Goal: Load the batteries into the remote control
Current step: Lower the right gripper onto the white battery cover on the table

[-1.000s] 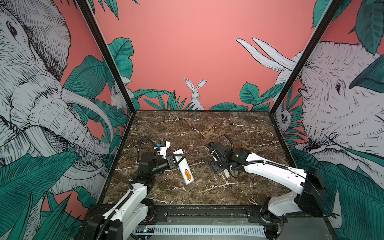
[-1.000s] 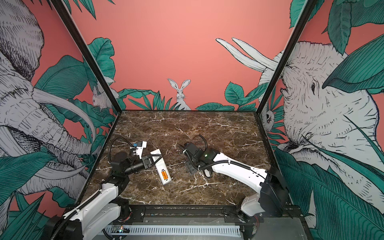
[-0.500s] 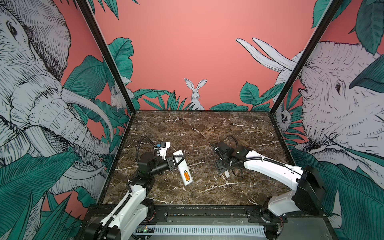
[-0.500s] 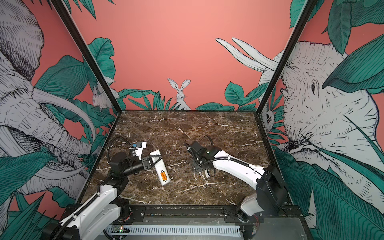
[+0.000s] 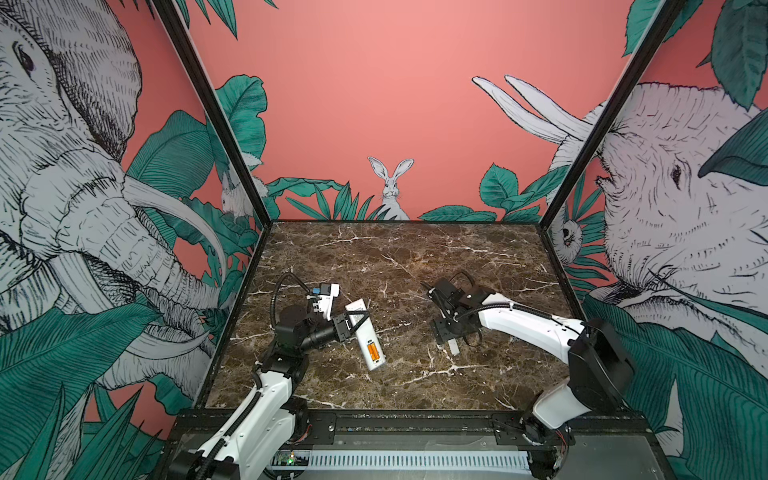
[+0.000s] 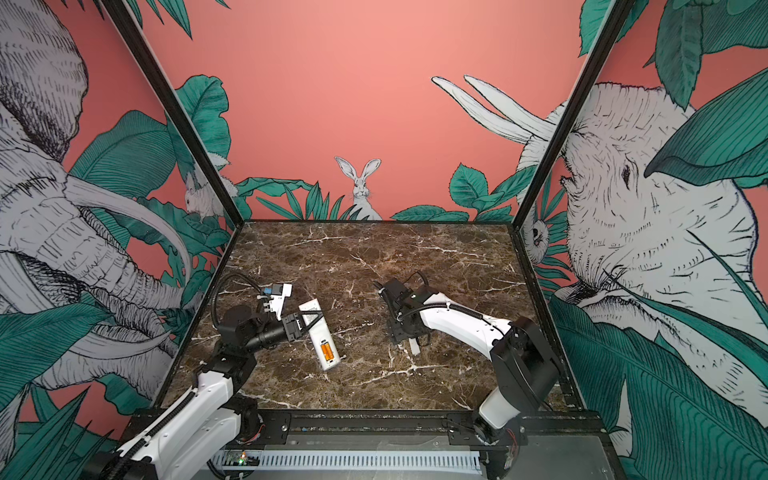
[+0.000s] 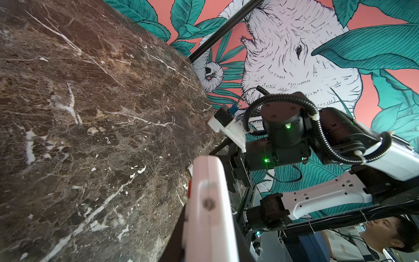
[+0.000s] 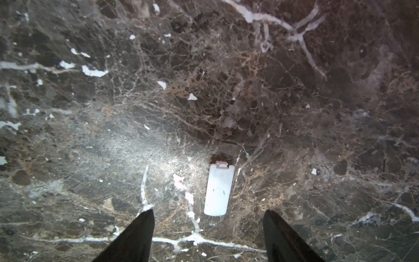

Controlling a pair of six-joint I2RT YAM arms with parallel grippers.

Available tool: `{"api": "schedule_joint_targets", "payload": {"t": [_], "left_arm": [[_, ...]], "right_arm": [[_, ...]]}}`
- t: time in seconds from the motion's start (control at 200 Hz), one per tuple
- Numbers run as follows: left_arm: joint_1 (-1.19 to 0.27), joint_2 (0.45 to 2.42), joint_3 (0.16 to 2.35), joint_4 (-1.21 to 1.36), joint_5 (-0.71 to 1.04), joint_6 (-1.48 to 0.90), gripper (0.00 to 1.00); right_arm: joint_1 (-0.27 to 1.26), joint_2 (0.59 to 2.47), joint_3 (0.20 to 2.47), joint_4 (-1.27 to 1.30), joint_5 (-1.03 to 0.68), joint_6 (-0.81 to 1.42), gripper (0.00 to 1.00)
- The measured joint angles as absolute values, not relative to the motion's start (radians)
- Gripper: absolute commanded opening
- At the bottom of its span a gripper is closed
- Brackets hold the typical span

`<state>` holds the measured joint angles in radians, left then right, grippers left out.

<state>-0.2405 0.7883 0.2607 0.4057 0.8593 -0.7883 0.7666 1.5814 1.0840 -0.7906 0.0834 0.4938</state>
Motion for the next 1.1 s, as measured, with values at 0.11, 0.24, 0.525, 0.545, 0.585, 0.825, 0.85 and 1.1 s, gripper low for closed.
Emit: {"api": "schedule_joint_targets", "payload": {"t": [0.11, 0.24, 0.525, 0.545, 0.585, 0.825, 0.85, 1.1], "left_arm": [[-0.243, 0.786, 0.258, 0.402, 0.854, -0.781, 0.0], [-0.248, 0.785, 0.256, 0.402, 0.849, -0.773, 0.0], [-0.262, 0.776, 0.253, 0.387, 0.847, -0.761, 0.0], [-0.263, 0.776, 0.253, 0.386, 0.847, -0.76, 0.0], [-0.265, 0.776, 0.253, 0.385, 0.846, -0.759, 0.0], [-0.268, 0.773, 0.253, 0.383, 0.844, -0.751, 0.0], [-0.268, 0.773, 0.253, 0.382, 0.844, -0.75, 0.0], [-0.27, 0.772, 0.253, 0.379, 0.843, -0.743, 0.0]], "right_arm": [[0.752, 1.591, 1.074, -0.787, 0.067, 0.49, 0.75], [0.735, 1.619, 1.064, -0.781, 0.045, 0.485, 0.74], [0.714, 1.673, 1.054, -0.765, 0.01, 0.475, 0.71], [0.713, 1.676, 1.054, -0.765, 0.009, 0.474, 0.71], [0.712, 1.681, 1.054, -0.762, 0.007, 0.469, 0.68], [0.691, 1.691, 1.053, -0.74, 0.0, 0.452, 0.62], [0.69, 1.693, 1.053, -0.739, -0.001, 0.452, 0.61], [0.678, 1.722, 1.053, -0.725, -0.014, 0.437, 0.6]]}}
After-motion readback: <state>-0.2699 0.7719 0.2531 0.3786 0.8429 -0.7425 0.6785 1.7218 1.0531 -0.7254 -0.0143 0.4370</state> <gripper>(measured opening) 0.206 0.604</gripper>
